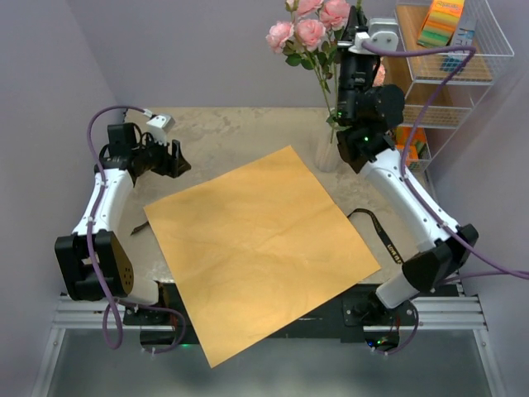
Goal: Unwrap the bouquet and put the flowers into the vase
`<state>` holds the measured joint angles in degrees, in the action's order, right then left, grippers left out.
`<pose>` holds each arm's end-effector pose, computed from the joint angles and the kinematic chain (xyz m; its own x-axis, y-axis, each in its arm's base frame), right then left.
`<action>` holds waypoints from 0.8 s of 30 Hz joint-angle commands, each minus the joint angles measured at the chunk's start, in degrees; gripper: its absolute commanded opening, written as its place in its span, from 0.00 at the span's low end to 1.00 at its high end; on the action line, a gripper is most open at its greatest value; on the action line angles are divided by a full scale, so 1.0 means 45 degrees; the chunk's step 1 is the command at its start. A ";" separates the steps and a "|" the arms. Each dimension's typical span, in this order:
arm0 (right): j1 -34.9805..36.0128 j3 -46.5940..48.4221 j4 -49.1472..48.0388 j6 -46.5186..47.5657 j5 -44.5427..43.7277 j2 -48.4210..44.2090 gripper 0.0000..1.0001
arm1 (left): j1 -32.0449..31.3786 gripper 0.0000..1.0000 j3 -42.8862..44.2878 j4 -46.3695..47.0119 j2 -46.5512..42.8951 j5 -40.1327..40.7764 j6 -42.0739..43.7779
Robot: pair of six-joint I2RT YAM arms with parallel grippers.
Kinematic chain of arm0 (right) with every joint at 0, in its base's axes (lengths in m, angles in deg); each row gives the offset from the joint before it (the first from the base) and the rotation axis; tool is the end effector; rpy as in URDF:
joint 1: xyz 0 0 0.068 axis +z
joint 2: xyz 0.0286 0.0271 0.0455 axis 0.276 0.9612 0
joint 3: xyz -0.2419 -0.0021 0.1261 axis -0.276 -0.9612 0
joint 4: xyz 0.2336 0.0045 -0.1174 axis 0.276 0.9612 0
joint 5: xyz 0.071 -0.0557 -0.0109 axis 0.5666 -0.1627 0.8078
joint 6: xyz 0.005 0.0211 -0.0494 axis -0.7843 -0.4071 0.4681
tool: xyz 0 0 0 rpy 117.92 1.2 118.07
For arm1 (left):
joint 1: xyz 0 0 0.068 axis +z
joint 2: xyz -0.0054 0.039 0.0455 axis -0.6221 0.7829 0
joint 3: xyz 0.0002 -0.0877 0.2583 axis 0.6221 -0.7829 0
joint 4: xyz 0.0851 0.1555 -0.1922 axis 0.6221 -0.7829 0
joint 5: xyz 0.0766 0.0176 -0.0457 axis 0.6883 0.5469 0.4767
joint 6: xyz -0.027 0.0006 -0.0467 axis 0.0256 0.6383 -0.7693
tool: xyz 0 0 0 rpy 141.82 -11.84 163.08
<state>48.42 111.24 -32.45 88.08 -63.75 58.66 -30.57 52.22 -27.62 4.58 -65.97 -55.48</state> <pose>0.2665 0.1504 0.5630 0.6770 0.0088 -0.7359 0.0373 0.9982 0.0463 0.3152 0.0222 0.2987 -0.5760 0.0809 -0.8134 0.4612 0.8537 -0.2417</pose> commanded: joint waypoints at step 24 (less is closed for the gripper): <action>-0.2122 0.3726 -0.5130 0.2486 -0.1845 0.4528 0.00 | 0.0080 0.67 0.1062 -0.1034 0.1447 -0.0969 0.1564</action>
<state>40.58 125.01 -50.63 97.78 -71.03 79.14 -30.50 53.99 -31.97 10.33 -68.13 -50.13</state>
